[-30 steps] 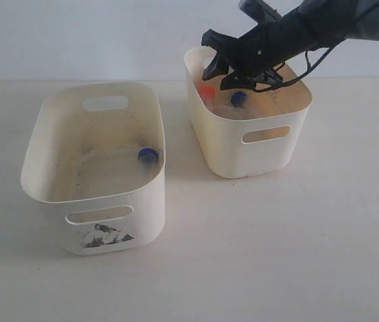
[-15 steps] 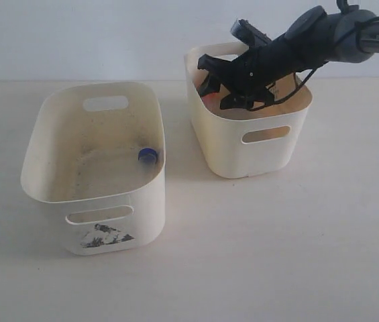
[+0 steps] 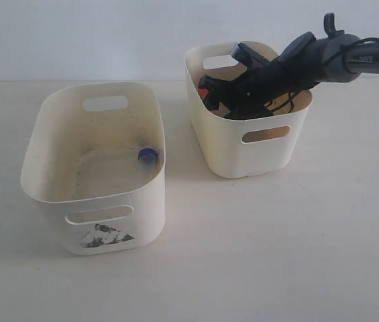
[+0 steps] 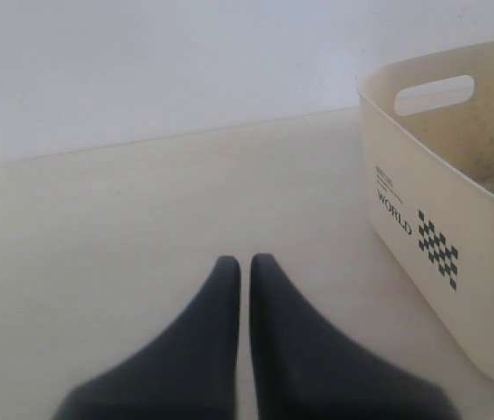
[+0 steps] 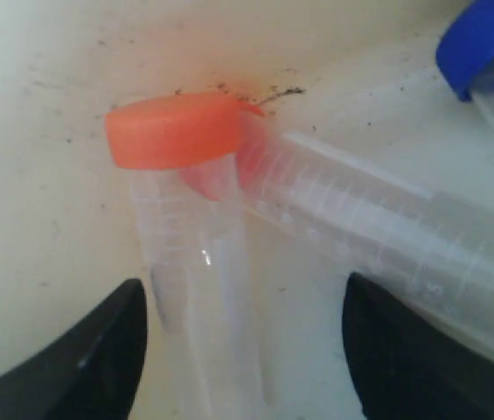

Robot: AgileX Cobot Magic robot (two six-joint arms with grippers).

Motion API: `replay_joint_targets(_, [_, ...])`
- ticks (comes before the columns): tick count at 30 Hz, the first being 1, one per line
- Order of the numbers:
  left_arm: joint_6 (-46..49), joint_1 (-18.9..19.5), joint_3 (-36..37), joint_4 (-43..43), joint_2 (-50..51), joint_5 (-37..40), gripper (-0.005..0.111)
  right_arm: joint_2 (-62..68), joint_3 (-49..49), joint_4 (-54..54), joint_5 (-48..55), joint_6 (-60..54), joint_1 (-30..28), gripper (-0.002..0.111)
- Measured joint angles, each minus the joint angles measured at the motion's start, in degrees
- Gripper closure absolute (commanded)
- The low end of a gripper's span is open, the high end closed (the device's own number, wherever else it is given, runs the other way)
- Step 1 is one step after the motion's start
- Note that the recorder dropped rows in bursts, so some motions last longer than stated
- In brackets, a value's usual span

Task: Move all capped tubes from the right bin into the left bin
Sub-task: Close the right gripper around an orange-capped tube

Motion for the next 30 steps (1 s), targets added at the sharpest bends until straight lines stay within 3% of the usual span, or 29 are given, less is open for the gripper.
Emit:
replay_joint_targets(12, [0.0,0.0,0.0,0.0,0.0,0.0,0.102,1.3,-0.6,1.1,-6.9,0.0,3.2,0.048])
replay_joint_targets(14, [0.0,0.0,0.0,0.0,0.0,0.0,0.102,1.5,-0.8,1.1,-8.4,0.0,3.7,0.057])
replay_joint_targets(21, [0.0,0.0,0.0,0.0,0.0,0.0,0.102,2.1,-0.8,0.2,-10.2,0.0,4.0,0.109])
replay_joint_targets(30, [0.0,0.0,0.0,0.0,0.0,0.0,0.102,0.7,-0.6,-1.3,-9.8,0.0,4.0,0.108])
